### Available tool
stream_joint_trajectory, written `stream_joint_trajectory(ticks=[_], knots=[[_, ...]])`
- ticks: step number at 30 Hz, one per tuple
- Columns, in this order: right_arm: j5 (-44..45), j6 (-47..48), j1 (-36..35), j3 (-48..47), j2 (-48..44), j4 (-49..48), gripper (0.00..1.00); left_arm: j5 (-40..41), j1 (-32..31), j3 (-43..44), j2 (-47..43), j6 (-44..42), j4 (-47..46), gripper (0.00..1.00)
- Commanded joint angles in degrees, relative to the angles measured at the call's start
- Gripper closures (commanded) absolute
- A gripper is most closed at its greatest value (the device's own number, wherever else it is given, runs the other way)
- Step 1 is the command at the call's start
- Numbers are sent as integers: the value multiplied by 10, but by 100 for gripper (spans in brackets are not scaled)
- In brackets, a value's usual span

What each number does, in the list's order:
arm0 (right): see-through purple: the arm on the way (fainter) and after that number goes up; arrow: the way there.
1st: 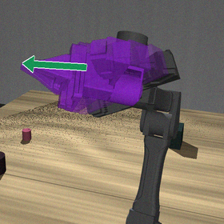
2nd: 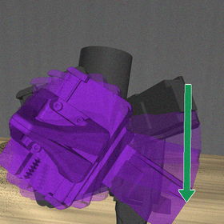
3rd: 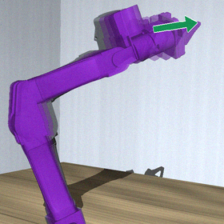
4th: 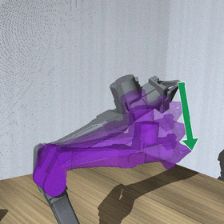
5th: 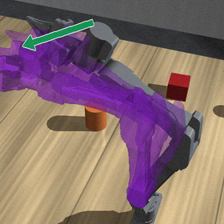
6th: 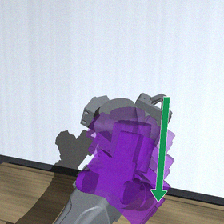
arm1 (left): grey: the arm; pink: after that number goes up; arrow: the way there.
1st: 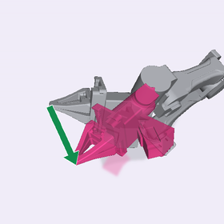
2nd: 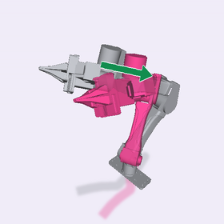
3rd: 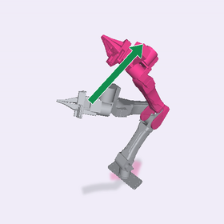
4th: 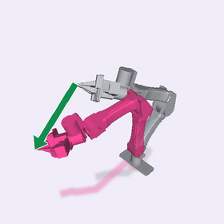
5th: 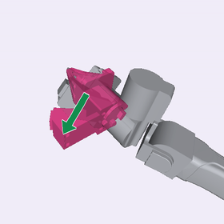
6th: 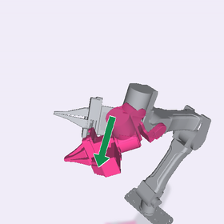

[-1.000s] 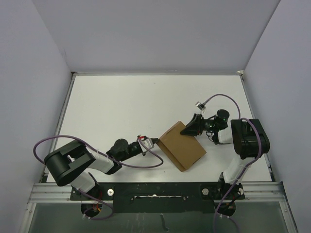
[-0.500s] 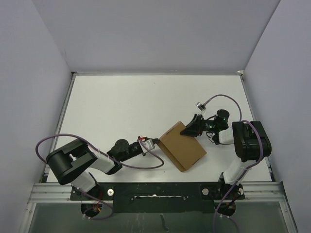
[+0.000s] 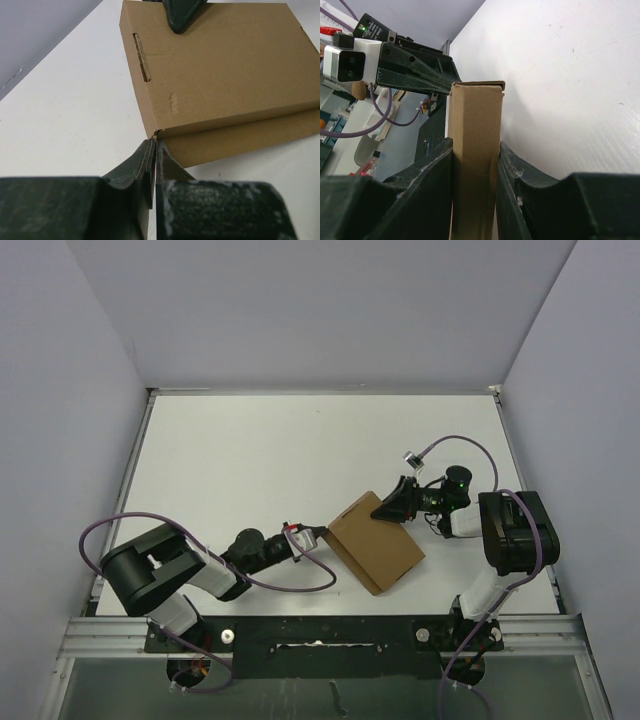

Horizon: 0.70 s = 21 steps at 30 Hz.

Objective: Fold the paper box

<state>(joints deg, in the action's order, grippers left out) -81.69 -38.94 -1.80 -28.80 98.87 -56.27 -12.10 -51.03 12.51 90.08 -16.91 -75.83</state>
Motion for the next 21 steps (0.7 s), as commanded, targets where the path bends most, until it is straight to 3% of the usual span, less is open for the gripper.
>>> stream_joint_trajectory(ticks=[1, 21], knots=[[86, 76, 22, 0, -20, -26, 100, -7, -4, -6, 6, 9, -76, 100], [99, 99, 22, 2, -40, 10, 100, 21, -5, -6, -1, 2, -74, 100]])
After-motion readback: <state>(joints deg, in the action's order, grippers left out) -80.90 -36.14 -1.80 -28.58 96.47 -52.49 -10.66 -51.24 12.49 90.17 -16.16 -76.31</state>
